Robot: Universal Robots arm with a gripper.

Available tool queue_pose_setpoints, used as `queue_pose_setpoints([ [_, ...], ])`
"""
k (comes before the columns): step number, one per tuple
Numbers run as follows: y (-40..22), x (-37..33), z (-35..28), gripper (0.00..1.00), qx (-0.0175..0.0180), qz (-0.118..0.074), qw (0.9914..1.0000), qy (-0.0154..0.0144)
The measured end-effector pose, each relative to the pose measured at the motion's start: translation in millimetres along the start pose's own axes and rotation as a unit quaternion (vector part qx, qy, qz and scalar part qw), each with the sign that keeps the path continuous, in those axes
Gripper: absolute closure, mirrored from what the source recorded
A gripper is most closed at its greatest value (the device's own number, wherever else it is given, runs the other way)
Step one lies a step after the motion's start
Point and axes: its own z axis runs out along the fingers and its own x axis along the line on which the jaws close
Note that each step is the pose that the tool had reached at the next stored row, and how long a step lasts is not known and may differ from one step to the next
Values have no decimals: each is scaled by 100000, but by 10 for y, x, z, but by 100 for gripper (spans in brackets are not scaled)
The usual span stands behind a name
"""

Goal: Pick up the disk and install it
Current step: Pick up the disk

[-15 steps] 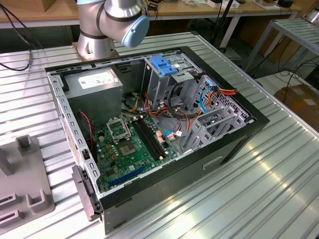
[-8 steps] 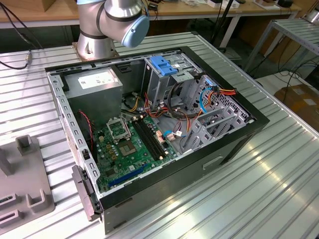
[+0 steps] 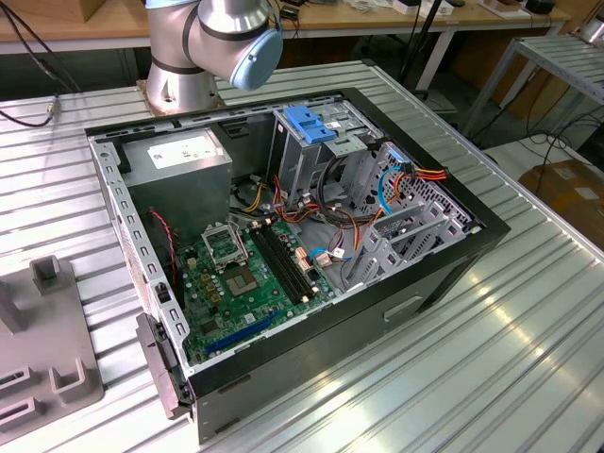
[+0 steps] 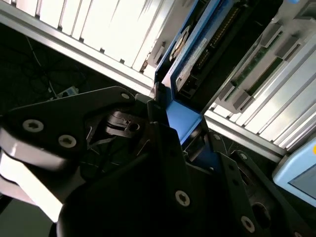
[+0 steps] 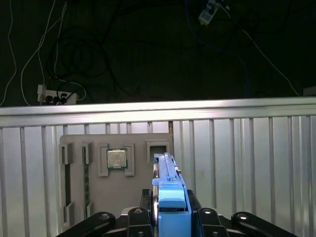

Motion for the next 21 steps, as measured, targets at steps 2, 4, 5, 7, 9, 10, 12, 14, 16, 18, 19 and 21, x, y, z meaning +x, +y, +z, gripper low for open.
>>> queue_pose_setpoints([
  [2,-1,-3,-121,63,-1,-1,100000,1],
  [4,-1,-7,-260,63,7,0,100000,-4],
  [5,-1,-8,-284,63,-1,0,100000,0],
  [7,-2,-9,-315,63,4,-1,100000,0],
  [9,-2,-10,-350,63,3,-2,100000,0],
  [10,-2,-11,-380,63,-1,0,100000,1],
  [12,-2,-12,-421,63,3,-2,100000,0],
  [14,-3,-13,-466,63,2,-3,100000,3],
  [16,-3,-15,-537,63,-1,-2,100000,3],
  [18,-3,-16,-574,63,-2,-3,100000,14],
  [19,-3,-17,-591,63,-2,-3,100000,19],
  [21,-3,-18,-618,63,5,0,100000,19],
])
